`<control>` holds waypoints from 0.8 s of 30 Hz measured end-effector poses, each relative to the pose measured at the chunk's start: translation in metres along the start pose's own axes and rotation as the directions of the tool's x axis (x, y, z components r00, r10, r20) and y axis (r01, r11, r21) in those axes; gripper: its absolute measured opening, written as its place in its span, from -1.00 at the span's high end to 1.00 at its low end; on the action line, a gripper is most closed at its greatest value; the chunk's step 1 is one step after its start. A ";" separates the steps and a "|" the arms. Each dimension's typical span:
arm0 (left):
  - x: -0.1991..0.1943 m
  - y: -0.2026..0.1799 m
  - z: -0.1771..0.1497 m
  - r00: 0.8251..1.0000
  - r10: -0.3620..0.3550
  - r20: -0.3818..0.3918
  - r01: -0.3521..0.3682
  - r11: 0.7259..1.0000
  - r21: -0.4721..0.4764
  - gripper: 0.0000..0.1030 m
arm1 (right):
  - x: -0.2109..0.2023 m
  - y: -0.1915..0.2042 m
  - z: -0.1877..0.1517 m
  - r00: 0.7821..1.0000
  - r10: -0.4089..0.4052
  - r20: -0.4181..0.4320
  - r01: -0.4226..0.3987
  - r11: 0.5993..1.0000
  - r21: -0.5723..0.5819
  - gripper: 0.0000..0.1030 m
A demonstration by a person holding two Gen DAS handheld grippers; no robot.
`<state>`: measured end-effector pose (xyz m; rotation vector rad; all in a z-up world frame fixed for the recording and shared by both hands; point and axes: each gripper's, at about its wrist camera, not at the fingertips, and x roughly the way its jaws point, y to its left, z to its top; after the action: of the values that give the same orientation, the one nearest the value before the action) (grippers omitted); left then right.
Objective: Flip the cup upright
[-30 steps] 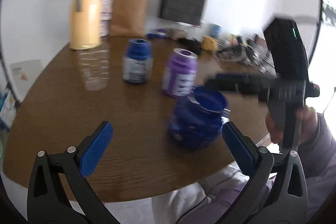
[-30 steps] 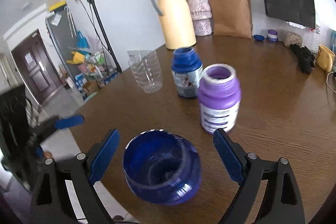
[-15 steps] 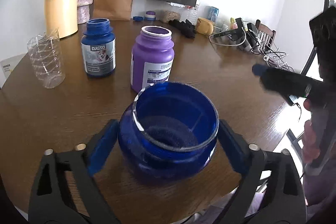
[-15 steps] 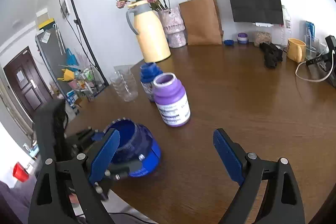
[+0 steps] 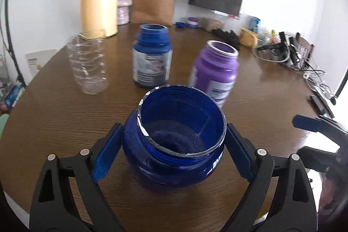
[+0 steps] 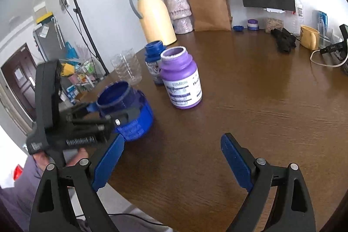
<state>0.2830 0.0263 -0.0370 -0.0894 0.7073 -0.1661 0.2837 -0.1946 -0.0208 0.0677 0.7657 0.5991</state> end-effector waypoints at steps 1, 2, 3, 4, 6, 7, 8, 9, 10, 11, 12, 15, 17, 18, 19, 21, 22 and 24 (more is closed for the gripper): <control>0.000 0.002 -0.001 1.000 0.000 0.002 0.000 1.000 -0.003 -0.73 | 0.000 0.001 -0.001 1.000 -0.006 0.000 0.006 1.000 -0.002 -0.82; 0.000 0.003 -0.001 1.000 -0.003 0.002 0.003 1.000 -0.010 -0.73 | 0.000 0.001 -0.002 1.000 -0.014 0.000 0.014 1.000 -0.001 -0.82; -0.001 0.004 -0.001 1.000 -0.002 0.001 0.002 1.000 -0.018 -0.73 | 0.000 0.001 -0.002 1.000 -0.022 0.000 0.022 1.000 0.001 -0.82; 0.000 0.005 -0.001 1.000 0.000 -0.002 0.000 1.000 -0.027 -0.78 | -0.001 0.001 -0.003 1.000 -0.030 0.002 0.030 1.000 0.000 -0.82; -0.001 0.007 -0.002 1.000 0.012 -0.021 -0.013 0.999 -0.042 -0.91 | -0.004 0.001 -0.003 0.999 -0.043 0.009 0.043 0.999 0.003 -0.82; -0.004 0.007 -0.002 1.000 0.005 -0.019 -0.006 0.999 -0.046 -0.92 | -0.006 0.000 -0.004 0.999 -0.050 0.014 0.050 0.999 0.005 -0.82; -0.009 0.007 -0.003 1.000 0.004 -0.018 -0.005 0.999 -0.052 -0.94 | -0.010 0.000 -0.005 0.998 -0.058 0.021 0.058 0.998 0.006 -0.82; -0.016 0.006 -0.005 1.000 0.008 -0.012 -0.008 0.999 -0.054 -0.95 | -0.013 0.000 -0.006 0.997 -0.068 0.026 0.068 0.998 0.007 -0.82; -0.021 0.004 -0.006 1.000 0.011 -0.007 -0.012 0.998 -0.054 -0.96 | -0.015 0.000 -0.006 0.997 -0.077 0.031 0.076 0.997 0.008 -0.82; -0.029 0.002 -0.007 1.000 0.017 0.003 -0.017 0.999 -0.052 -0.98 | -0.019 0.001 -0.008 0.995 -0.087 0.037 0.087 0.996 0.009 -0.82; -0.041 -0.002 -0.010 1.000 0.025 0.017 -0.024 0.999 -0.048 -0.99 | -0.023 0.002 -0.009 0.995 -0.094 0.042 0.094 0.996 0.009 -0.82; -0.073 -0.014 -0.017 0.998 0.019 0.056 -0.016 0.999 -0.045 -1.00 | -0.038 0.009 -0.013 0.991 -0.122 0.062 0.122 0.992 0.003 -0.82; -0.099 -0.025 -0.026 0.996 0.035 0.079 -0.032 0.999 -0.043 -1.00 | -0.050 0.017 -0.018 0.986 -0.147 0.076 0.148 0.989 -0.005 -0.82; -0.109 -0.030 -0.029 0.996 0.040 0.085 -0.037 0.998 -0.041 -1.00 | -0.055 0.020 -0.020 0.985 -0.151 0.081 0.152 0.988 -0.006 -0.82; -0.120 -0.036 -0.033 0.995 0.044 0.091 -0.041 0.998 -0.037 -1.00 | -0.061 0.024 -0.024 0.984 -0.155 0.085 0.156 0.988 -0.003 -0.82; -0.143 -0.047 -0.044 0.993 0.061 0.104 -0.057 0.998 -0.035 -1.00 | -0.072 0.033 -0.030 0.982 -0.161 0.096 0.162 0.987 -0.004 -0.82; -0.150 -0.051 -0.047 0.992 0.065 0.109 -0.061 0.998 -0.033 -1.00 | -0.079 0.037 -0.034 0.982 -0.160 0.104 0.162 0.987 -0.009 -0.82; -0.169 -0.061 -0.057 0.989 0.083 0.119 -0.080 0.996 -0.031 -1.00 | -0.092 0.047 -0.043 0.980 -0.158 0.117 0.161 0.987 -0.010 -0.82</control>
<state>0.1121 -0.0041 0.0364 -0.0948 0.5919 -0.0722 0.1803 -0.2115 0.0190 0.0224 0.6460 0.4459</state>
